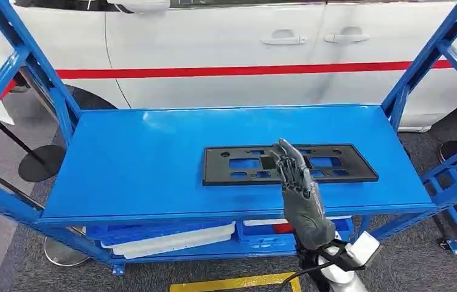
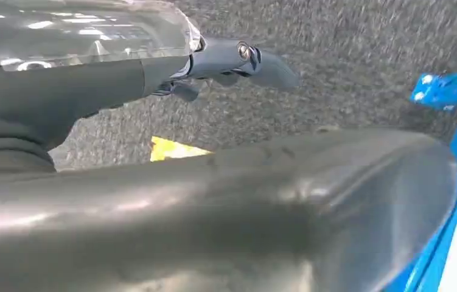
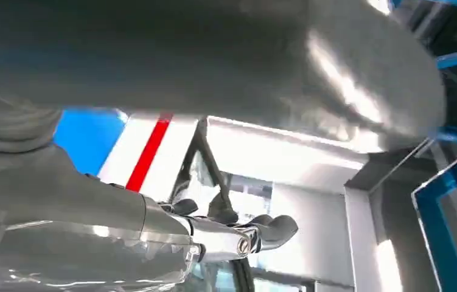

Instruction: Take the parts from the cabinet and place them on the table.

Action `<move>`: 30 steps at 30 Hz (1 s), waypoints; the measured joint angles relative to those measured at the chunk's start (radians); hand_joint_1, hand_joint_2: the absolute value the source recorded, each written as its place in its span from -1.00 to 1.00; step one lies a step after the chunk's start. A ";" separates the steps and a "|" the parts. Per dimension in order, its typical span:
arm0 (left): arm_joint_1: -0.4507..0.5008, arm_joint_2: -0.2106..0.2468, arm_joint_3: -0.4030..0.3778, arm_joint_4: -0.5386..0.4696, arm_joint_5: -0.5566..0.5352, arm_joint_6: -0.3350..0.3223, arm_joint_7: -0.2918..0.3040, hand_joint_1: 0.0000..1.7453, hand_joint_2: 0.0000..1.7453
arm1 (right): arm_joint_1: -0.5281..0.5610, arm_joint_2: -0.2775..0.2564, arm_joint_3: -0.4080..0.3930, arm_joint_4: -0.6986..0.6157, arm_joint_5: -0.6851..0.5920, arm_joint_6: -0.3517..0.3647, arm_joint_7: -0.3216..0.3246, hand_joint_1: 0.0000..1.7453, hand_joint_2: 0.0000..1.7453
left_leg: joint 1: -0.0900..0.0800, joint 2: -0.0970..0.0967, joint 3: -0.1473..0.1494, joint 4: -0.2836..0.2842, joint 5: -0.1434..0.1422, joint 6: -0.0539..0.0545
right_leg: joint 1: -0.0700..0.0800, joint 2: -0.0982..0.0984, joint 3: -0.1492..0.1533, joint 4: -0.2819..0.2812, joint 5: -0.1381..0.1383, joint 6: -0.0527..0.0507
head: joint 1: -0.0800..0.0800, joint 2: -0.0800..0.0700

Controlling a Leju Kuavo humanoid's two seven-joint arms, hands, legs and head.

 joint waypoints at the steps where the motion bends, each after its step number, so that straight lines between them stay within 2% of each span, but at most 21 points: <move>1: 0.003 -0.002 0.000 0.000 -0.003 0.001 0.001 -1.00 -1.00 | 0.000 0.000 -0.002 0.005 0.028 -0.029 0.001 -1.00 1.00 | 0.002 0.000 0.014 0.000 -0.010 -0.003 | -0.002 -0.001 0.011 -0.059 0.048 0.003 | 0.000 0.000; 3: 0.005 -0.005 -0.001 0.000 -0.013 0.002 0.000 -1.00 -1.00 | 0.005 0.000 -0.010 0.016 0.107 -0.112 0.002 -1.00 1.00 | 0.004 0.000 0.038 0.000 -0.032 -0.015 | -0.004 -0.005 0.053 -0.224 0.204 -0.002 | 0.000 0.000; 5: 0.004 -0.005 -0.002 0.000 -0.021 0.005 0.003 -1.00 -1.00 | 0.010 0.000 -0.018 0.042 0.182 -0.191 0.009 -1.00 1.00 | 0.001 -0.002 0.038 0.003 -0.047 -0.032 | 0.008 -0.008 0.048 -0.228 0.180 -0.023 | 0.001 0.000; 6: 0.005 -0.005 -0.004 0.000 -0.023 0.007 0.008 -1.00 -1.00 | 0.013 0.000 -0.023 0.048 0.238 -0.242 0.022 -1.00 1.00 | 0.002 -0.002 0.040 0.002 -0.052 -0.039 | 0.009 -0.005 0.048 -0.229 0.205 -0.031 | 0.001 0.000; 8: 0.007 -0.005 -0.006 0.000 -0.030 0.009 0.013 -1.00 -1.00 | 0.012 -0.002 -0.029 0.064 0.356 -0.340 0.054 -1.00 1.00 | 0.002 0.000 0.056 0.010 -0.050 -0.050 | 0.007 0.000 0.061 -0.235 0.201 -0.048 | 0.001 0.000; 9: 0.007 -0.005 -0.006 0.000 -0.032 0.009 0.015 -1.00 -1.00 | 0.013 -0.002 -0.029 0.071 0.410 -0.384 0.069 -1.00 1.00 | 0.007 0.002 0.052 0.030 -0.065 -0.051 | 0.005 -0.001 0.072 -0.244 0.198 -0.054 | 0.001 0.000; 10: 0.005 -0.005 -0.006 0.000 -0.033 0.011 0.016 -1.00 -1.00 | 0.013 -0.003 -0.029 0.077 0.451 -0.411 0.081 -1.00 1.00 | 0.007 0.001 0.030 0.078 -0.094 -0.051 | 0.006 -0.002 0.077 -0.245 0.194 -0.061 | 0.001 0.000; 12: 0.005 -0.006 -0.007 0.000 -0.034 0.011 0.019 -1.00 -1.00 | 0.021 -0.003 -0.029 0.088 0.503 -0.441 0.093 -1.00 1.00 | 0.007 0.001 -0.055 0.227 -0.170 -0.052 | 0.010 -0.002 0.079 -0.244 0.187 -0.070 | 0.001 0.000; 13: 0.007 -0.007 -0.007 0.000 -0.035 0.011 0.019 -1.00 -1.00 | 0.027 -0.006 -0.029 0.092 0.524 -0.452 0.095 -1.00 1.00 | 0.007 0.002 -0.096 0.290 -0.194 -0.055 | 0.013 -0.002 0.079 -0.243 0.185 -0.072 | 0.001 0.000; 14: 0.010 -0.007 -0.007 0.000 -0.035 0.011 0.019 -1.00 -1.00 | 0.032 -0.008 -0.029 0.096 0.537 -0.458 0.095 -1.00 1.00 | 0.007 0.002 -0.121 0.319 -0.193 -0.058 | 0.016 0.000 0.080 -0.243 0.182 -0.073 | 0.001 0.000; 16: 0.013 -0.007 -0.007 0.000 -0.035 0.011 0.019 -1.00 -1.00 | 0.039 -0.016 -0.029 0.101 0.557 -0.468 0.097 -1.00 1.00 | 0.007 0.002 -0.106 0.235 -0.113 -0.054 | 0.020 0.004 0.090 -0.241 0.175 -0.072 | 0.001 0.000; 18: 0.012 -0.006 -0.007 0.000 -0.035 0.011 0.019 -1.00 -1.00 | 0.040 -0.024 -0.030 0.103 0.594 -0.472 0.110 -1.00 1.00 | 0.003 0.002 -0.044 0.059 0.007 -0.039 | 0.022 0.006 0.103 -0.241 0.166 -0.069 | 0.001 0.000; 20: 0.010 -0.006 -0.007 0.000 -0.036 0.010 0.020 -1.00 -1.00 | 0.040 -0.034 -0.032 0.107 0.633 -0.482 0.120 -1.00 1.00 | -0.008 0.001 -0.045 0.028 -0.030 -0.031 | 0.022 0.005 0.098 -0.238 0.167 -0.059 | 0.000 0.000; 21: 0.011 -0.006 -0.007 0.000 -0.035 0.009 0.022 -1.00 -1.00 | 0.041 -0.040 -0.033 0.110 0.656 -0.487 0.127 -1.00 1.00 | -0.008 0.001 -0.041 0.027 -0.003 -0.025 | 0.023 0.006 0.097 -0.237 0.164 -0.053 | 0.001 0.000; 23: 0.015 -0.006 -0.007 0.000 -0.036 0.008 0.023 -1.00 -1.00 | 0.041 -0.051 -0.037 0.115 0.696 -0.491 0.136 -1.00 1.00 | -0.008 0.001 -0.039 0.022 0.004 -0.018 | 0.023 0.006 0.102 -0.241 0.165 -0.043 | 0.001 0.000; 24: 0.013 -0.010 -0.007 0.000 -0.036 0.007 0.024 -1.00 -1.00 | 0.042 -0.063 -0.042 0.119 0.714 -0.491 0.139 -1.00 1.00 | 0.006 0.004 -0.031 0.009 0.015 -0.011 | 0.023 0.006 0.102 -0.234 0.156 -0.037 | 0.001 0.000; 25: 0.011 -0.010 -0.007 0.000 -0.036 0.007 0.024 -1.00 -1.00 | 0.043 -0.071 -0.045 0.124 0.724 -0.492 0.139 -1.00 1.00 | 0.004 0.004 -0.029 0.005 0.017 -0.006 | 0.024 0.004 0.090 -0.204 0.132 -0.032 | 0.001 0.000; 27: 0.010 -0.010 -0.007 0.000 -0.040 0.005 0.023 -1.00 -1.00 | 0.044 -0.091 -0.054 0.140 0.764 -0.492 0.154 -1.00 1.00 | 0.003 0.004 -0.030 0.005 0.017 -0.002 | 0.017 0.003 0.017 -0.053 0.052 -0.023 | 0.001 0.000; 28: 0.012 -0.010 -0.007 0.000 -0.041 0.004 0.023 -1.00 -1.00 | 0.046 -0.097 -0.055 0.148 0.781 -0.491 0.159 -1.00 1.00 | 0.003 0.004 -0.031 0.005 0.016 -0.001 | 0.015 0.003 -0.014 0.009 0.028 -0.019 | 0.001 0.000; 29: 0.013 -0.010 -0.007 0.000 -0.043 0.002 0.023 -1.00 -1.00 | 0.050 -0.105 -0.056 0.161 0.809 -0.492 0.168 -1.00 1.00 | 0.003 0.004 -0.031 0.006 0.016 -0.001 | 0.011 0.003 -0.047 0.073 0.015 -0.015 | 0.001 0.000; 30: 0.012 -0.010 -0.007 0.000 -0.045 0.000 0.022 -1.00 -1.00 | 0.053 -0.113 -0.057 0.171 0.842 -0.493 0.181 -1.00 1.00 | 0.003 0.004 -0.030 0.006 0.015 -0.002 | 0.007 0.003 -0.048 0.070 0.031 -0.012 | 0.001 0.000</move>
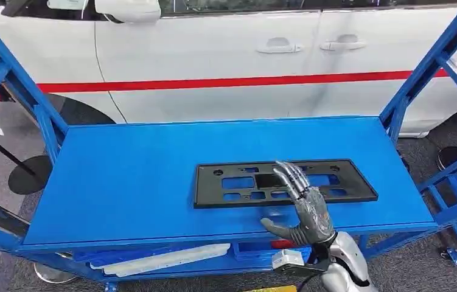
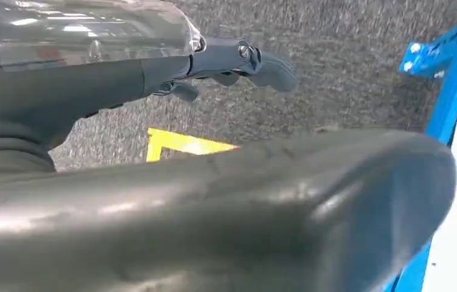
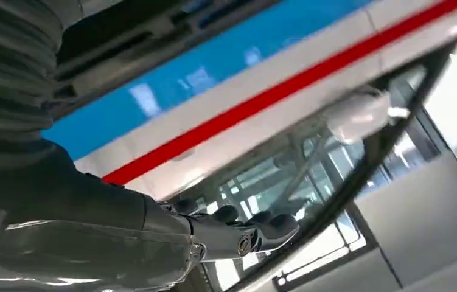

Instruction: Take the parts from the cabinet and place them on the table.

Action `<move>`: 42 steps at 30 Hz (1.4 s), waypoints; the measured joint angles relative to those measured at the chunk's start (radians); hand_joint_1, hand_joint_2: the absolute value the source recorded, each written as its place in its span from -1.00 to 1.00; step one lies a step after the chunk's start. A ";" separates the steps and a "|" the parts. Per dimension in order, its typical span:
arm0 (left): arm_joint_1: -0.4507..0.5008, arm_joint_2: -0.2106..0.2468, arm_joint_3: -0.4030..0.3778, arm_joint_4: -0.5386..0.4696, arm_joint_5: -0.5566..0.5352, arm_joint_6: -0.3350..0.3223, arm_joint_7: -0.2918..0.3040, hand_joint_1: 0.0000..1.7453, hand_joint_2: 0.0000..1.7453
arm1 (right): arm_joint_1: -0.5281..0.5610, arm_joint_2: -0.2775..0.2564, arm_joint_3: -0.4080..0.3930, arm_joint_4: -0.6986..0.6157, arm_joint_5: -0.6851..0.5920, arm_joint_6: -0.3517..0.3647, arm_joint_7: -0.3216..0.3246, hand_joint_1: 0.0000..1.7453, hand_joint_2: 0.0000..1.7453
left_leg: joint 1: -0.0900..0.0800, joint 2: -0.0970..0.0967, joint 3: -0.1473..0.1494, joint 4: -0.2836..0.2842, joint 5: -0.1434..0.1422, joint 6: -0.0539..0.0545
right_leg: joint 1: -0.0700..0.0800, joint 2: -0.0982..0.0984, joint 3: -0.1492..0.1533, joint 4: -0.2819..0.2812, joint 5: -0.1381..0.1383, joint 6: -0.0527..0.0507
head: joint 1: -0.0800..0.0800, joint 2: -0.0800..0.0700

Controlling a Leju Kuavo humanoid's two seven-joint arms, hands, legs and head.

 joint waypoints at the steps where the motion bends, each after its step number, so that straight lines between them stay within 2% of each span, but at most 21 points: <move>1: 0.000 0.000 0.000 0.000 -0.003 -0.002 0.000 -1.00 -1.00 | 0.000 -0.005 0.000 0.006 0.026 -0.001 0.011 -1.00 1.00 | 0.001 0.000 0.001 0.000 -0.001 -0.001 | -0.003 0.000 0.014 -0.031 0.024 0.002 | 0.000 0.000; 3: 0.000 -0.003 -0.001 0.000 -0.005 -0.005 -0.002 -1.00 -1.00 | -0.001 -0.015 0.000 0.021 0.107 -0.008 0.042 -1.00 1.00 | 0.003 -0.002 0.006 0.004 -0.006 -0.009 | -0.009 -0.004 0.112 -0.227 0.123 0.004 | 0.000 0.000; 4: 0.000 -0.003 -0.001 0.000 -0.005 -0.007 -0.004 -1.00 -1.00 | -0.003 -0.019 0.002 0.030 0.145 -0.010 0.055 -1.00 1.00 | 0.002 -0.003 0.006 0.007 -0.010 -0.015 | -0.012 -0.005 0.147 -0.302 0.134 0.004 | 0.000 0.000; 8: 0.000 -0.003 -0.001 0.000 -0.005 -0.010 -0.011 -1.00 -1.00 | -0.021 -0.023 0.021 0.077 0.261 -0.016 0.108 -1.00 1.00 | -0.003 -0.003 0.004 0.007 -0.013 -0.041 | 0.001 0.001 0.145 -0.307 0.130 -0.022 | 0.000 0.000; 10: -0.001 -0.002 -0.001 0.000 -0.005 -0.010 -0.013 -1.00 -1.00 | -0.038 -0.023 0.046 0.100 0.288 -0.018 0.122 -1.00 1.00 | 0.000 -0.002 -0.006 0.039 -0.041 -0.049 | -0.006 -0.002 0.150 -0.315 0.134 -0.040 | 0.000 0.000; 13: 0.000 -0.004 -0.001 0.000 -0.005 -0.010 -0.013 -1.00 -1.00 | -0.061 -0.023 0.080 0.132 0.300 -0.021 0.135 -1.00 1.00 | 0.000 -0.002 -0.117 0.274 -0.157 -0.054 | -0.001 -0.006 0.149 -0.314 0.132 -0.049 | 0.000 0.000; 15: 0.003 -0.004 -0.001 0.000 -0.005 -0.010 -0.013 -1.00 -1.00 | -0.066 -0.023 0.095 0.147 0.305 -0.021 0.139 -1.00 1.00 | 0.000 -0.002 -0.151 0.338 -0.158 -0.053 | 0.004 -0.006 0.150 -0.313 0.131 -0.051 | 0.000 0.000; 17: 0.003 -0.004 -0.001 0.000 -0.004 -0.008 -0.013 -1.00 -1.00 | -0.085 -0.022 0.120 0.161 0.321 -0.023 0.151 -1.00 1.00 | -0.001 -0.002 -0.100 0.224 -0.081 -0.045 | 0.006 -0.004 0.153 -0.312 0.131 -0.051 | 0.000 0.000; 18: 0.001 -0.004 -0.001 0.000 -0.002 -0.006 -0.013 -1.00 -1.00 | -0.102 -0.021 0.135 0.171 0.332 -0.031 0.165 -1.00 1.00 | -0.002 -0.002 -0.050 0.119 -0.029 -0.039 | 0.006 -0.003 0.155 -0.311 0.130 -0.049 | 0.000 0.000; 19: 0.000 -0.003 -0.001 0.000 0.000 -0.005 -0.013 -1.00 -1.00 | -0.119 -0.018 0.151 0.183 0.345 -0.041 0.183 -1.00 1.00 | -0.004 -0.001 -0.014 0.039 -0.005 -0.030 | 0.006 -0.002 0.156 -0.310 0.129 -0.047 | 0.000 0.000; 23: -0.001 -0.005 0.002 0.000 0.007 0.005 -0.014 -1.00 -1.00 | -0.183 0.009 0.225 0.251 0.448 -0.157 0.284 -1.00 1.00 | -0.014 -0.002 -0.013 0.020 -0.007 -0.019 | 0.008 0.001 0.153 -0.313 0.134 -0.024 | 0.000 0.000; 25: -0.002 -0.011 0.003 0.000 0.007 0.009 -0.017 -1.00 -1.00 | -0.210 0.025 0.248 0.288 0.556 -0.232 0.363 -1.00 1.00 | -0.002 -0.001 -0.004 0.002 0.006 -0.007 | 0.009 -0.001 0.148 -0.296 0.119 -0.013 | 0.000 0.000; 28: -0.002 -0.012 0.003 0.000 0.007 0.015 -0.023 -1.00 -1.00 | -0.241 0.057 0.285 0.348 0.655 -0.267 0.455 -1.00 1.00 | -0.004 0.000 -0.009 0.002 0.009 -0.001 | 0.004 -0.002 0.052 -0.091 0.006 -0.001 | 0.000 0.000; 30: 0.000 -0.012 0.004 0.000 0.008 0.016 -0.025 -1.00 -1.00 | -0.265 0.061 0.320 0.385 0.665 -0.267 0.526 -1.00 1.00 | -0.004 -0.001 -0.012 0.004 0.009 -0.001 | 0.002 -0.002 0.008 -0.002 -0.008 0.003 | 0.000 0.000; 32: 0.001 -0.015 0.005 0.000 0.013 0.017 -0.026 -1.00 -1.00 | -0.311 0.063 0.361 0.433 0.670 -0.268 0.590 -1.00 1.00 | -0.004 -0.001 -0.010 0.006 0.007 -0.003 | -0.002 -0.004 0.055 -0.100 0.065 0.004 | 0.000 0.000; 34: -0.001 -0.018 0.006 0.000 0.014 0.018 -0.029 -1.00 -1.00 | -0.364 0.063 0.403 0.482 0.670 -0.268 0.616 -1.00 1.00 | -0.004 -0.001 -0.010 0.011 0.003 -0.010 | -0.004 -0.004 0.142 -0.280 0.143 -0.003 | 0.000 0.000; 35: -0.001 -0.018 0.008 0.000 0.014 0.018 -0.031 -1.00 -1.00 | -0.387 0.063 0.421 0.508 0.671 -0.269 0.621 -1.00 1.00 | -0.012 -0.001 -0.014 0.017 0.000 -0.017 | 0.004 -0.004 0.153 -0.306 0.125 -0.008 | 0.000 0.000; 38: 0.000 -0.018 0.010 0.000 0.014 0.018 -0.032 -1.00 -1.00 | -0.416 0.064 0.454 0.550 0.671 -0.278 0.628 -1.00 1.00 | -0.009 -0.002 -0.015 0.011 0.005 -0.032 | 0.008 -0.003 0.147 -0.304 0.128 -0.025 | 0.000 0.000; 39: 0.000 -0.018 0.010 0.000 0.015 0.018 -0.033 -1.00 -1.00 | -0.429 0.064 0.460 0.558 0.671 -0.279 0.631 -0.98 1.00 | -0.010 -0.002 -0.013 0.011 0.003 -0.039 | 0.000 -0.002 0.149 -0.314 0.133 -0.034 | 0.000 0.000; 41: 0.000 -0.016 0.013 0.000 0.018 0.020 -0.035 -1.00 -1.00 | -0.457 0.065 0.487 0.590 0.672 -0.271 0.664 -0.90 1.00 | -0.005 -0.002 -0.036 0.067 -0.038 -0.047 | -0.003 -0.006 0.156 -0.321 0.137 -0.048 | 0.000 0.000; 42: 0.000 -0.016 0.016 0.000 0.018 0.020 -0.035 -1.00 -1.00 | -0.471 0.064 0.501 0.607 0.672 -0.264 0.680 -0.84 1.00 | -0.004 -0.002 -0.073 0.145 -0.080 -0.050 | -0.002 -0.006 0.155 -0.321 0.137 -0.049 | 0.000 0.000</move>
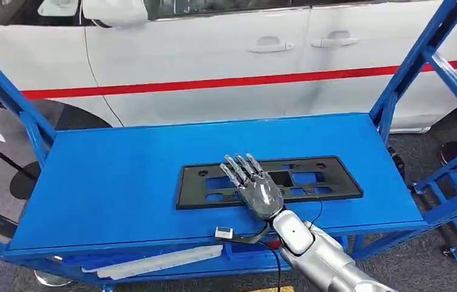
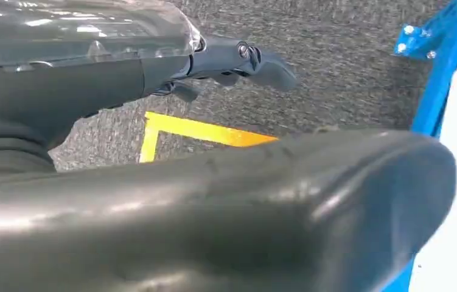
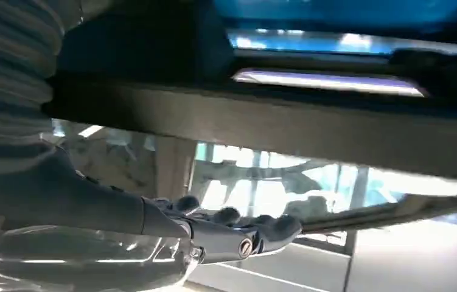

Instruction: Take the parts from the cabinet and place them on the table.

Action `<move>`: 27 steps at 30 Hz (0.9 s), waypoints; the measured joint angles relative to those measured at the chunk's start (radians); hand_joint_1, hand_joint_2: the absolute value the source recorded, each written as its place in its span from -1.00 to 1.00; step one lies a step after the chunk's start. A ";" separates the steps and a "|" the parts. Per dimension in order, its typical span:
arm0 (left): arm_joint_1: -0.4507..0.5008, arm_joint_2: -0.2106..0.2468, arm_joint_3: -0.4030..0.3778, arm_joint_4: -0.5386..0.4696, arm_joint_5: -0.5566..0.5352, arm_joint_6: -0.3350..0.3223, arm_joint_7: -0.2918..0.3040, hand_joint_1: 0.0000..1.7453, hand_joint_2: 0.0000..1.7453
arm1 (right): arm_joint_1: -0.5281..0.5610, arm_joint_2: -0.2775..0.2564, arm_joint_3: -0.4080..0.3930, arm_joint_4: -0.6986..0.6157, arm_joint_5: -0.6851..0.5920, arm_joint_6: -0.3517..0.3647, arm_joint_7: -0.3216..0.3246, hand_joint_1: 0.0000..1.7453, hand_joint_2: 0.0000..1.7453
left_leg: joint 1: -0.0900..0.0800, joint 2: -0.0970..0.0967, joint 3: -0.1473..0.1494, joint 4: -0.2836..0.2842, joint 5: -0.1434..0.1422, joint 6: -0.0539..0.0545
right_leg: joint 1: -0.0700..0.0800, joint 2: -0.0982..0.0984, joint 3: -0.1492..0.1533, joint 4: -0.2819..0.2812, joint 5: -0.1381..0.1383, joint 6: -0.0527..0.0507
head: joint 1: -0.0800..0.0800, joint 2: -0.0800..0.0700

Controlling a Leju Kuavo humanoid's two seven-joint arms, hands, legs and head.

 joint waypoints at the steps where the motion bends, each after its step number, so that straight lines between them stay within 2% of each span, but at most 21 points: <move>1: 0.000 0.000 0.004 0.000 0.001 0.000 0.000 -1.00 -1.00 | -0.012 -0.003 0.016 0.016 0.000 0.012 0.016 0.48 1.00 | 0.002 0.000 -0.041 0.089 -0.038 -0.003 | 0.002 0.000 0.000 0.000 0.000 -0.001 | 0.000 0.000; 2: 0.003 0.000 0.008 0.000 0.005 0.000 -0.001 -1.00 -1.00 | -0.024 -0.011 0.030 0.031 0.000 0.025 0.032 0.68 1.00 | 0.002 0.000 -0.076 0.161 -0.062 -0.006 | 0.003 0.000 0.000 0.000 -0.001 -0.001 | 0.000 0.000; 3: 0.005 0.000 0.011 0.000 0.007 -0.001 -0.002 -1.00 -1.00 | -0.033 -0.019 0.042 0.044 0.000 0.038 0.048 0.76 1.00 | 0.002 0.000 -0.092 0.191 -0.061 -0.006 | 0.004 0.000 0.001 0.000 -0.001 -0.001 | 0.000 0.000; 4: 0.007 0.000 0.013 0.000 0.008 -0.002 -0.003 -1.00 -1.00 | -0.042 -0.028 0.056 0.055 0.000 0.052 0.070 0.84 1.00 | 0.002 0.000 -0.084 0.173 -0.039 -0.005 | 0.004 0.001 0.003 0.001 -0.001 -0.001 | 0.000 0.000; 5: 0.007 0.002 0.014 0.000 0.009 -0.003 -0.005 -1.00 -1.00 | -0.052 -0.039 0.067 0.061 0.000 0.068 0.093 0.82 1.00 | 0.002 0.000 -0.052 0.104 0.005 -0.002 | 0.004 0.001 0.005 0.001 -0.001 0.000 | 0.000 0.000; 7: 0.007 0.003 0.018 0.000 0.009 -0.005 -0.009 -1.00 -1.00 | -0.068 -0.065 0.079 0.070 0.000 0.097 0.134 0.90 1.00 | 0.002 0.000 0.040 -0.084 0.089 0.006 | 0.004 0.000 0.009 0.003 -0.004 0.007 | 0.000 0.000; 8: 0.006 0.003 0.019 0.000 0.009 -0.008 -0.010 -1.00 -1.00 | -0.075 -0.079 0.080 0.074 0.000 0.106 0.146 0.90 1.00 | -0.001 0.000 0.058 -0.125 0.077 0.010 | 0.012 0.000 0.005 0.008 -0.006 0.015 | 0.000 0.000; 12: 0.013 0.003 0.019 0.000 0.002 -0.017 -0.015 -1.00 -1.00 | -0.081 -0.126 0.078 0.083 -0.002 0.126 0.169 1.00 1.00 | -0.005 -0.002 0.054 -0.128 0.087 0.038 | 0.009 0.001 0.005 0.002 0.001 0.040 | 0.000 0.000; 13: 0.012 0.002 0.019 0.000 -0.002 -0.019 -0.015 -1.00 -1.00 | -0.077 -0.134 0.077 0.083 -0.002 0.127 0.176 1.00 1.00 | 0.000 0.001 0.057 -0.135 0.093 0.046 | 0.004 0.001 0.003 0.012 -0.008 0.046 | 0.000 0.000; 14: 0.011 0.002 0.019 0.000 -0.003 -0.020 -0.016 -1.00 -1.00 | -0.073 -0.142 0.074 0.083 -0.002 0.128 0.179 1.00 1.00 | 0.000 0.001 0.056 -0.136 0.094 0.051 | 0.005 0.001 -0.012 0.047 -0.037 0.050 | 0.000 0.000; 16: 0.010 0.003 0.019 0.000 -0.005 -0.022 -0.016 -1.00 -1.00 | -0.066 -0.156 0.069 0.083 -0.002 0.129 0.186 1.00 1.00 | -0.002 0.002 0.052 -0.136 0.096 0.057 | 0.004 0.002 -0.087 0.206 -0.120 0.058 | 0.000 0.000; 17: 0.010 0.003 0.019 0.000 -0.005 -0.023 -0.017 -1.00 -1.00 | -0.061 -0.160 0.067 0.083 -0.002 0.129 0.188 1.00 1.00 | -0.003 0.002 0.051 -0.135 0.095 0.059 | 0.004 0.002 -0.123 0.281 -0.147 0.060 | 0.000 0.000; 18: 0.012 0.003 0.020 0.000 -0.005 -0.024 -0.017 -1.00 -1.00 | -0.058 -0.161 0.064 0.083 -0.002 0.130 0.188 1.00 1.00 | -0.004 0.001 0.051 -0.135 0.095 0.059 | 0.004 0.002 -0.144 0.322 -0.152 0.060 | 0.000 0.000; 19: 0.013 0.003 0.020 0.000 -0.005 -0.025 -0.017 -1.00 -1.00 | -0.056 -0.161 0.061 0.083 -0.002 0.130 0.188 1.00 1.00 | -0.006 0.001 0.053 -0.135 0.095 0.059 | 0.005 0.002 -0.140 0.314 -0.133 0.058 | 0.000 0.000; 20: 0.013 0.003 0.020 0.000 -0.005 -0.027 -0.018 -1.00 -1.00 | -0.055 -0.162 0.059 0.082 -0.002 0.130 0.188 1.00 1.00 | -0.007 0.001 0.054 -0.135 0.095 0.059 | 0.005 0.002 -0.120 0.270 -0.102 0.055 | 0.000 0.000; 21: 0.013 0.003 0.020 0.000 -0.004 -0.029 -0.019 -1.00 -1.00 | -0.053 -0.163 0.056 0.082 -0.002 0.132 0.186 1.00 1.00 | -0.008 0.000 0.056 -0.135 0.094 0.059 | 0.007 0.002 -0.083 0.197 -0.062 0.049 | 0.000 0.000; 22: 0.013 0.003 0.020 0.000 -0.004 -0.033 -0.024 -1.00 -1.00 | -0.053 -0.164 0.051 0.080 -0.002 0.134 0.182 1.00 1.00 | -0.012 -0.001 0.059 -0.135 0.094 0.058 | 0.012 0.002 -0.021 0.075 -0.008 0.036 | 0.000 0.000; 23: 0.012 0.001 0.020 0.000 -0.004 -0.036 -0.029 -1.00 -1.00 | -0.054 -0.164 0.046 0.079 -0.002 0.134 0.177 1.00 1.00 | -0.011 0.000 0.060 -0.135 0.094 0.057 | 0.018 0.001 0.014 0.001 -0.005 0.022 | 0.000 0.000; 24: 0.011 -0.001 0.020 0.000 -0.004 -0.037 -0.037 -1.00 -1.00 | -0.054 -0.164 0.042 0.079 -0.002 0.134 0.172 1.00 1.00 | -0.017 -0.001 0.059 -0.135 0.092 0.053 | 0.021 -0.002 0.014 0.001 -0.010 0.020 | 0.000 0.000; 25: 0.011 0.000 0.020 0.000 -0.004 -0.036 -0.052 -1.00 1.00 | -0.051 -0.164 0.035 0.078 -0.002 0.133 0.159 1.00 1.00 | -0.012 -0.001 0.057 -0.135 0.093 0.046 | 0.023 -0.003 0.014 -0.006 -0.002 0.020 | 0.000 0.000; 27: 0.011 0.000 0.021 0.000 -0.005 -0.033 -0.082 -1.00 1.00 | -0.045 -0.163 0.019 0.078 -0.002 0.127 0.145 1.00 1.00 | -0.010 -0.001 0.061 -0.140 0.095 0.036 | 0.026 -0.002 0.014 -0.008 -0.002 0.015 | 0.000 0.000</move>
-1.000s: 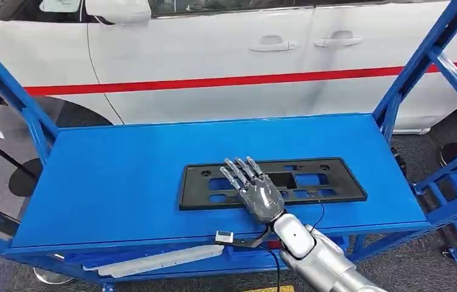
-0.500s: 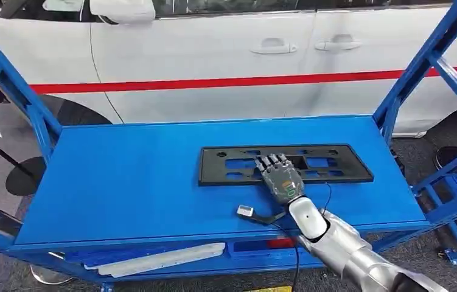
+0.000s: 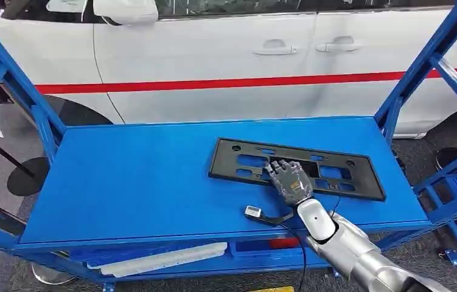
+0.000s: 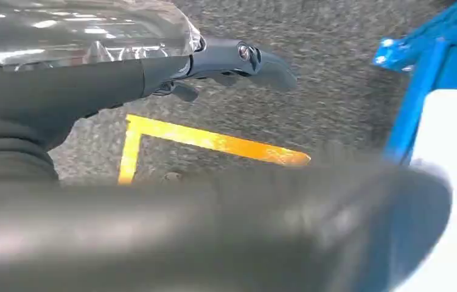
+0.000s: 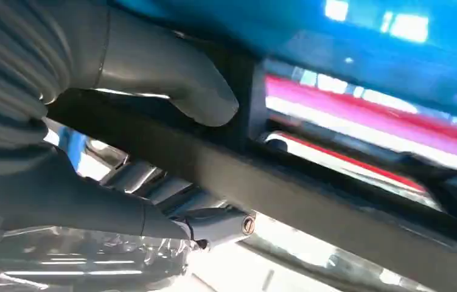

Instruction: Take the parts from the cabinet and place them on the table.

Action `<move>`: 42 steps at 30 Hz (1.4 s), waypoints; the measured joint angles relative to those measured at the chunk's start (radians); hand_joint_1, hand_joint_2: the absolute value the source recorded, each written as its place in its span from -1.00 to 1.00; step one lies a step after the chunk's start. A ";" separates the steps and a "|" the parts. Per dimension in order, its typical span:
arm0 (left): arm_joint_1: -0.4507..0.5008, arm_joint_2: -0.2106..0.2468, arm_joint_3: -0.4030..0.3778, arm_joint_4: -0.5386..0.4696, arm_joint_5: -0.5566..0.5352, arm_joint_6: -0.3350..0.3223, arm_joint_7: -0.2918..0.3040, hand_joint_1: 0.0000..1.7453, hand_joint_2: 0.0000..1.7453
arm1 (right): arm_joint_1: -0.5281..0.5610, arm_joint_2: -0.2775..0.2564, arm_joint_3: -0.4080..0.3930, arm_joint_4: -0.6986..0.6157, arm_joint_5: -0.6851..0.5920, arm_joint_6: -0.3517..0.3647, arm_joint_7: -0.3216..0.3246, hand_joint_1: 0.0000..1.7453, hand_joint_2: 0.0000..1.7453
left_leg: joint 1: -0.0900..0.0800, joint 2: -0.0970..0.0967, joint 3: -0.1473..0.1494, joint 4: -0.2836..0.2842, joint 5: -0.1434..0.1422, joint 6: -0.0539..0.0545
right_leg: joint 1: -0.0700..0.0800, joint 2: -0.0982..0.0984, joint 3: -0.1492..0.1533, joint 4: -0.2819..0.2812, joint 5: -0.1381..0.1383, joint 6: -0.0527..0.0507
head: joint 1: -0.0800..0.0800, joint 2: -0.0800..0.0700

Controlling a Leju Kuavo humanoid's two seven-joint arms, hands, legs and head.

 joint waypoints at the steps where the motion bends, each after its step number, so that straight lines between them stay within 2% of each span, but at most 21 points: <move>1: 0.000 0.000 0.000 0.000 0.000 0.000 -0.012 -1.00 1.00 | 0.001 0.000 -0.008 0.000 0.000 -0.003 -0.006 1.00 1.00 | -0.008 0.000 0.003 -0.002 -0.001 -0.008 | -0.011 0.000 0.007 -0.017 0.008 -0.007 | 0.000 0.000; 3: 0.000 0.002 0.000 0.000 0.000 0.003 -0.025 -1.00 1.00 | 0.004 0.002 -0.017 0.000 0.001 -0.010 -0.019 1.00 1.00 | -0.003 0.000 -0.027 0.068 -0.056 -0.015 | -0.018 -0.006 0.013 -0.028 0.018 -0.013 | -0.001 0.000; 5: 0.001 0.002 0.000 0.000 0.001 0.003 -0.030 -1.00 1.00 | 0.011 0.004 -0.027 0.000 0.001 -0.020 -0.032 1.00 1.00 | 0.007 0.001 -0.104 0.235 -0.138 -0.025 | -0.018 -0.006 0.008 -0.027 0.018 -0.013 | 0.000 0.000; 7: 0.004 0.002 0.000 0.000 0.004 0.005 -0.034 -1.00 1.00 | 0.016 0.007 -0.040 0.002 0.001 -0.024 -0.045 1.00 1.00 | 0.013 0.001 -0.141 0.315 -0.148 -0.035 | -0.020 -0.006 0.007 -0.025 0.018 -0.013 | -0.001 0.000; 8: 0.005 0.003 0.001 0.000 0.006 0.010 -0.033 -1.00 1.00 | 0.018 0.009 -0.045 0.003 0.001 -0.030 -0.053 1.00 1.00 | 0.017 0.001 -0.124 0.280 -0.117 -0.039 | -0.021 -0.006 0.007 -0.023 0.017 -0.011 | -0.001 0.000; 11: 0.003 0.004 0.004 0.000 0.010 0.016 -0.028 -1.00 1.00 | 0.020 0.016 -0.064 0.005 0.001 -0.040 -0.067 1.00 1.00 | 0.027 0.002 -0.009 0.043 -0.003 -0.046 | -0.026 -0.002 0.004 -0.005 0.006 0.006 | 0.000 0.000; 16: 0.002 0.003 0.009 0.000 0.009 0.010 -0.034 -1.00 1.00 | 0.050 0.031 -0.139 -0.011 -0.039 -0.087 -0.163 1.00 1.00 | 0.017 -0.002 -0.006 0.017 -0.013 -0.002 | -0.024 0.003 -0.007 0.006 0.005 0.037 | -0.001 0.000; 18: 0.000 0.004 0.010 0.000 0.007 0.014 -0.029 -1.00 1.00 | 0.070 0.038 -0.169 -0.037 -0.129 -0.092 -0.254 1.00 1.00 | 0.021 0.000 -0.005 0.011 -0.007 0.009 | -0.029 0.002 -0.032 0.062 -0.040 0.042 | 0.000 0.000; 21: -0.004 0.004 0.016 0.000 0.014 0.001 -0.025 -1.00 1.00 | 0.099 0.044 -0.198 -0.090 -0.363 -0.085 -0.438 1.00 1.00 | 0.016 0.000 -0.010 0.012 -0.006 0.015 | -0.029 0.003 -0.144 0.298 -0.145 0.047 | 0.000 0.000; 23: -0.003 0.006 0.018 0.000 0.023 -0.015 -0.028 -1.00 1.00 | 0.114 0.040 -0.221 -0.160 -0.638 -0.052 -0.647 1.00 1.00 | 0.015 0.000 -0.006 0.012 -0.008 0.016 | -0.027 0.003 -0.152 0.310 -0.118 0.043 | 0.000 0.000; 25: -0.005 0.007 0.024 0.000 0.032 -0.028 -0.028 -1.00 1.00 | 0.117 0.031 -0.244 -0.242 -0.908 -0.007 -0.852 1.00 1.00 | 0.015 0.002 0.003 0.012 -0.012 0.013 | -0.018 0.004 -0.085 0.171 -0.037 0.028 | 0.000 0.000; 26: -0.010 0.007 0.027 0.000 0.035 -0.032 -0.026 -1.00 1.00 | 0.117 0.027 -0.258 -0.312 -1.072 0.027 -0.948 1.00 1.00 | 0.014 0.005 0.010 0.010 -0.014 0.012 | -0.011 0.005 -0.026 0.057 0.007 0.007 | 0.000 0.000; 27: -0.015 0.003 0.029 0.002 0.035 -0.034 -0.023 -1.00 1.00 | 0.122 0.020 -0.264 -0.389 -1.210 0.062 -0.993 1.00 1.00 | 0.016 0.011 0.012 0.010 -0.016 0.008 | -0.001 0.005 -0.003 0.004 0.003 -0.009 | 0.000 0.000; 31: -0.036 0.006 0.031 0.002 0.024 -0.032 -0.005 -1.00 1.00 | 0.159 0.016 -0.263 -0.637 -1.448 0.205 -1.005 1.00 1.00 | 0.014 0.011 0.015 -0.002 -0.014 -0.017 | 0.002 -0.002 0.000 -0.011 0.008 -0.016 | 0.000 0.000; 32: -0.035 0.011 0.031 0.002 0.021 -0.032 -0.003 -1.00 1.00 | 0.170 0.013 -0.258 -0.702 -1.474 0.240 -1.006 1.00 1.00 | 0.012 0.011 0.012 0.009 -0.017 -0.017 | -0.017 -0.007 0.006 -0.030 0.028 -0.009 | 0.000 0.000; 33: -0.033 0.011 0.031 0.002 0.020 -0.032 -0.002 -1.00 1.00 | 0.169 0.012 -0.254 -0.743 -1.485 0.254 -1.006 1.00 1.00 | 0.010 0.009 -0.001 0.037 -0.042 -0.024 | -0.017 -0.006 0.006 -0.038 0.031 -0.013 | -0.001 0.000; 36: -0.038 0.013 0.031 0.002 0.013 -0.033 -0.015 -1.00 1.00 | 0.193 0.021 -0.252 -0.858 -1.529 0.349 -1.006 1.00 1.00 | 0.014 0.009 -0.102 0.253 -0.158 -0.036 | -0.016 -0.008 -0.002 -0.032 0.031 -0.016 | -0.001 0.000; 37: -0.036 0.013 0.029 0.002 0.009 -0.034 -0.022 -1.00 1.00 | 0.200 0.026 -0.259 -0.911 -1.554 0.436 -1.006 1.00 1.00 | 0.015 0.009 -0.121 0.293 -0.164 -0.041 | -0.016 -0.009 -0.005 -0.028 0.029 -0.015 | 0.000 0.000; 39: -0.032 0.013 0.026 0.002 0.002 -0.036 -0.032 -1.00 1.00 | 0.216 0.066 -0.282 -1.004 -1.607 0.638 -1.006 1.00 1.00 | 0.020 0.010 -0.096 0.235 -0.111 -0.046 | -0.017 -0.009 -0.007 -0.018 0.021 -0.013 | -0.001 0.000; 41: -0.034 0.013 0.019 0.002 0.000 -0.042 -0.041 -1.00 1.00 | 0.238 0.142 -0.333 -1.087 -1.692 0.871 -1.006 1.00 1.00 | 0.022 0.010 -0.015 0.060 -0.015 -0.044 | -0.019 -0.008 -0.006 -0.001 0.008 -0.006 | -0.001 0.000; 42: -0.034 0.013 0.018 0.002 0.000 -0.042 -0.043 -1.00 1.00 | 0.246 0.178 -0.362 -1.110 -1.734 0.960 -1.006 1.00 1.00 | 0.022 0.011 0.004 0.027 -0.028 -0.037 | -0.018 -0.009 -0.008 0.005 0.002 0.000 | 0.000 0.000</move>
